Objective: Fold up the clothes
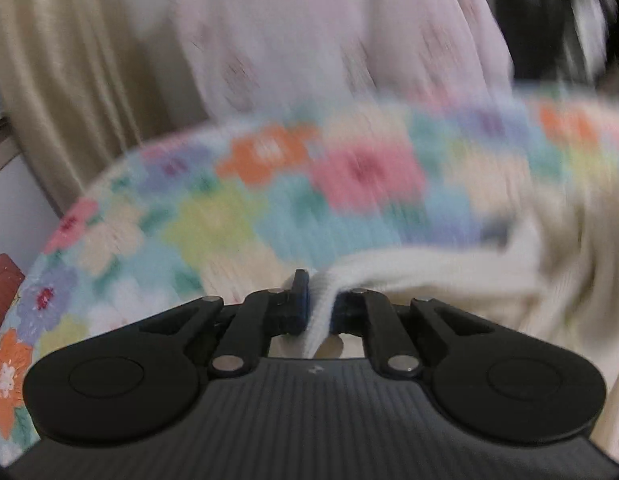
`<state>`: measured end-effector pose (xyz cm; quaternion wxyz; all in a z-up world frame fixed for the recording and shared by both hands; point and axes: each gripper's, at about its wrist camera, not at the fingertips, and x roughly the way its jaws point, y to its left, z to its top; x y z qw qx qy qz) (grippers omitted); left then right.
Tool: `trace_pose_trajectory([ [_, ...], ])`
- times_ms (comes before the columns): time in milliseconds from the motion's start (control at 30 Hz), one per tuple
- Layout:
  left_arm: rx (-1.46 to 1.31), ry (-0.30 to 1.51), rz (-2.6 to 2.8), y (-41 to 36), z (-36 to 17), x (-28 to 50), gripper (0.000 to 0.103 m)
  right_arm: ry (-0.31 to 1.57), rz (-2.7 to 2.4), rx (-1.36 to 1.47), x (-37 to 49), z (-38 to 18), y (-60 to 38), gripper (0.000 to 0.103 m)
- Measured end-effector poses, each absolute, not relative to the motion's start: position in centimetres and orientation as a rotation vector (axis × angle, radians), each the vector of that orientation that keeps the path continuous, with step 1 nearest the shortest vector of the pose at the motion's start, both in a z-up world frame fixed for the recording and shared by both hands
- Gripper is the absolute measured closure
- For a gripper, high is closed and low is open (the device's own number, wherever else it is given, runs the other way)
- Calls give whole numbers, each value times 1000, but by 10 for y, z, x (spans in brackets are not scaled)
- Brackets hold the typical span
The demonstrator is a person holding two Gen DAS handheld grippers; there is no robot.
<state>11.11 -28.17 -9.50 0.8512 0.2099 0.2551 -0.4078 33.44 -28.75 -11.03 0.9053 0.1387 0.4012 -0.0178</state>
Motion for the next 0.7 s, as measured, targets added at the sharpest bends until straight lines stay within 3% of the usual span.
trace_pose_trajectory([
  [167, 269, 431, -727, -263, -55, 138, 95, 796, -26, 284, 350, -112, -288, 37],
  [233, 218, 479, -727, -257, -55, 152, 95, 794, -29, 293, 360, -116, -289, 36],
  [367, 239, 524, -720, -253, -70, 169, 95, 806, -31, 272, 384, -127, -286, 35],
  [467, 355, 533, -671, -262, -85, 182, 95, 861, -20, 314, 408, -144, -284, 23],
  [633, 343, 535, -595, -266, -76, 203, 95, 927, -16, 385, 429, -180, -265, 24],
  [667, 308, 509, -581, -263, -70, 204, 95, 943, -24, 344, 429, -185, -258, 26],
  [700, 283, 479, -553, -259, -68, 202, 95, 959, -39, 282, 427, -190, -250, 54],
])
